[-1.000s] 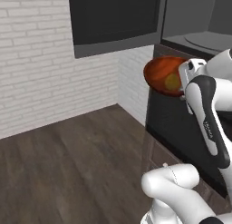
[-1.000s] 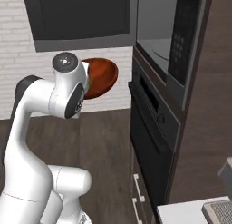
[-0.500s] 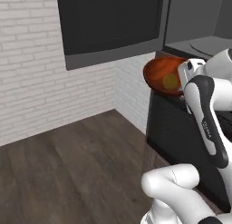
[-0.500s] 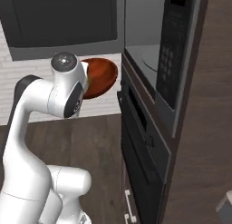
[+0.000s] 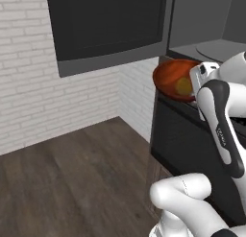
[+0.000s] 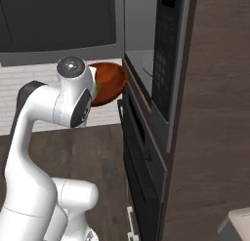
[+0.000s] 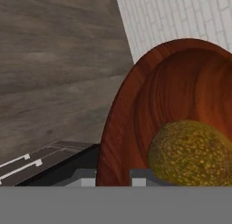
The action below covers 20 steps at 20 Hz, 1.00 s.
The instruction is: Pick the avocado from the sink and place it in the bowl. Then pick the bowl and place it in the microwave. Then close the microwave door and press the start button.
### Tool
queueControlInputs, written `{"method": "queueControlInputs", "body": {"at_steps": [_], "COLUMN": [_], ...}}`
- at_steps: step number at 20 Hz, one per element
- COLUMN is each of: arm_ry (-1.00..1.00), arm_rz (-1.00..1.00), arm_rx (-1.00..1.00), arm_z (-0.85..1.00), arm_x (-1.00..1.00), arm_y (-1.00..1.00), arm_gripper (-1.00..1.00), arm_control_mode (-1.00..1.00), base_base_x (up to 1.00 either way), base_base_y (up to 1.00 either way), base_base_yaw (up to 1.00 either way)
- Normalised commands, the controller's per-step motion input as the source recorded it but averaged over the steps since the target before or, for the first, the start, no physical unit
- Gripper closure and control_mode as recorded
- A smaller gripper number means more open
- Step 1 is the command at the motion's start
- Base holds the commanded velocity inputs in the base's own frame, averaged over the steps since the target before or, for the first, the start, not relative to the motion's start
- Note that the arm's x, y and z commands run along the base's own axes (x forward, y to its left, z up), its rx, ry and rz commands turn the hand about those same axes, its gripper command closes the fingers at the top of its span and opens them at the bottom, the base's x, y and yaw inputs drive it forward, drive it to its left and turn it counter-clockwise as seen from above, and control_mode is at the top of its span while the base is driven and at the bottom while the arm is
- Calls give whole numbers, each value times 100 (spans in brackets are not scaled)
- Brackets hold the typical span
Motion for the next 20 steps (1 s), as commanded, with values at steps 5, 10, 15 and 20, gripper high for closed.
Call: {"method": "queueControlInputs", "body": {"at_steps": [5,10,15,20], "arm_ry": [0,0,0,0], "arm_rz": [0,0,0,0], "arm_rx": [0,0,0,0], "arm_z": [0,0,0,0], "arm_x": [0,0,0,0], "arm_y": [0,0,0,0], "arm_gripper": [100,100,100,100], "arm_control_mode": [100,100,100,100], "base_base_x": [53,15,8,0], "base_base_y": [5,41,49,62], "base_base_yaw": [-17,-31,-27,-20]}}
